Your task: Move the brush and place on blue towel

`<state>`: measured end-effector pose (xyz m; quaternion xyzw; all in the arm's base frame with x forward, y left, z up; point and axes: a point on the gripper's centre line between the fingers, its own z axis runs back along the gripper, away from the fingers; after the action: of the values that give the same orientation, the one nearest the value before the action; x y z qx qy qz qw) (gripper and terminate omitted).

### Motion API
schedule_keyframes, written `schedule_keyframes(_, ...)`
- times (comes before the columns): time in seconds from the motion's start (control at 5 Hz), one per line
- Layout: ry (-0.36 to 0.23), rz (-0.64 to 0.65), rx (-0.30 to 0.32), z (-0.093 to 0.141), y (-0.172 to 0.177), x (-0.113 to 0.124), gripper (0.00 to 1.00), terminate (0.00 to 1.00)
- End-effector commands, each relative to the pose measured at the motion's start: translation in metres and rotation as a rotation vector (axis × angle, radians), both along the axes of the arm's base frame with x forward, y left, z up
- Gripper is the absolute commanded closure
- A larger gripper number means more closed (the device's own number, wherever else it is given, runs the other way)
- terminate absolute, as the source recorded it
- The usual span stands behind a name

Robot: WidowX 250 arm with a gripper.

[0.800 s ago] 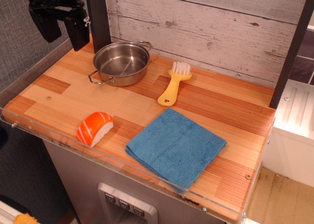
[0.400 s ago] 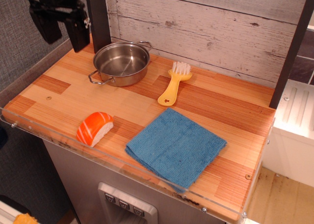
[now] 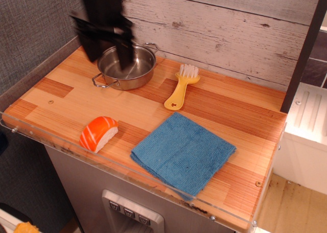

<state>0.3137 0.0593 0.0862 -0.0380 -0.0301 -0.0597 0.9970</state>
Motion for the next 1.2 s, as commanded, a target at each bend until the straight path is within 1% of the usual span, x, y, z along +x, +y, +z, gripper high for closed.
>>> schedule_keyframes(0.0,-0.063,0.001,0.043,-0.016,-0.054,0.033,0.0,0.0)
schedule_keyframes(0.2,-0.066,0.049,0.051,-0.034,-0.054,0.054,0.0,0.0)
schedule_keyframes(0.4,-0.057,0.062,0.05,-0.048,-0.052,0.068,0.0,0.0)
schedule_keyframes(0.6,-0.065,0.082,0.036,-0.058,-0.051,0.076,0.0,0.0)
schedule_keyframes(0.8,-0.062,0.078,0.035,-0.065,-0.052,0.076,0.0,0.0)
schedule_keyframes(1.0,-0.056,0.084,0.016,-0.067,-0.051,0.075,1.0,0.0)
